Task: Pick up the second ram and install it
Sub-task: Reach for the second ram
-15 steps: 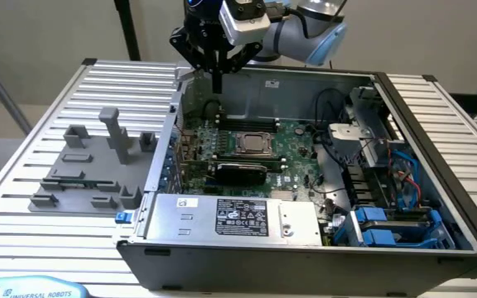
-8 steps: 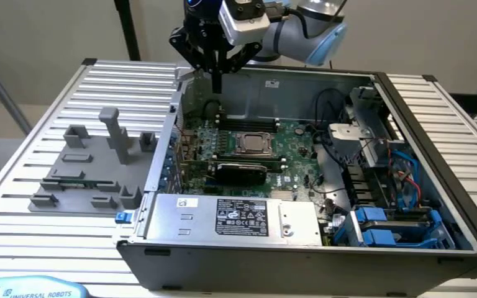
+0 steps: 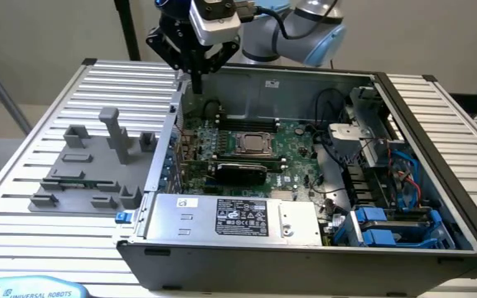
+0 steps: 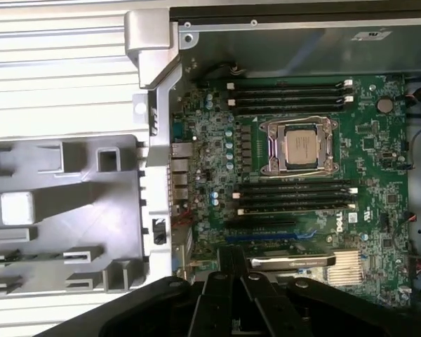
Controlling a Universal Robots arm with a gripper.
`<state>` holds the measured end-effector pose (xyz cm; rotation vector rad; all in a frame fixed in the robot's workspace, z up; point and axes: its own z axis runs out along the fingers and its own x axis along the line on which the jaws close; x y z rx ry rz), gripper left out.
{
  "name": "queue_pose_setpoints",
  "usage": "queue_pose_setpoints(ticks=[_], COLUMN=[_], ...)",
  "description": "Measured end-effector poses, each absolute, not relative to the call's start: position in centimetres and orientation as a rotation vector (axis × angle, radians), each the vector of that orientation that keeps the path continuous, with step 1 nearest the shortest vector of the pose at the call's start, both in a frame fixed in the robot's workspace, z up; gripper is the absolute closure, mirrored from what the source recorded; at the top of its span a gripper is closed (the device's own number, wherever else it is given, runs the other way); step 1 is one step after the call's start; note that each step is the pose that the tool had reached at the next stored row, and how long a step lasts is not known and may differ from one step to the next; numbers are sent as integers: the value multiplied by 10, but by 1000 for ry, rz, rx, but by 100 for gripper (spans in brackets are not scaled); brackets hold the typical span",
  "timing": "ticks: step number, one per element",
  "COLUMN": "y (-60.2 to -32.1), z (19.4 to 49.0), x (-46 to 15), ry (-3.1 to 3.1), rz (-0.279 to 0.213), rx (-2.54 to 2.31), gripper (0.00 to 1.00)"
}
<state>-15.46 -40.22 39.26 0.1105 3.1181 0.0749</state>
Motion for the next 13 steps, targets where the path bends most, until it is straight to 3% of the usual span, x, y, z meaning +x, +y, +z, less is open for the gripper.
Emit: queue_pose_setpoints(ticks=[13], y=[-409], z=[391], x=[-214], ry=[3118], rz=[75], rx=[110], gripper=[89])
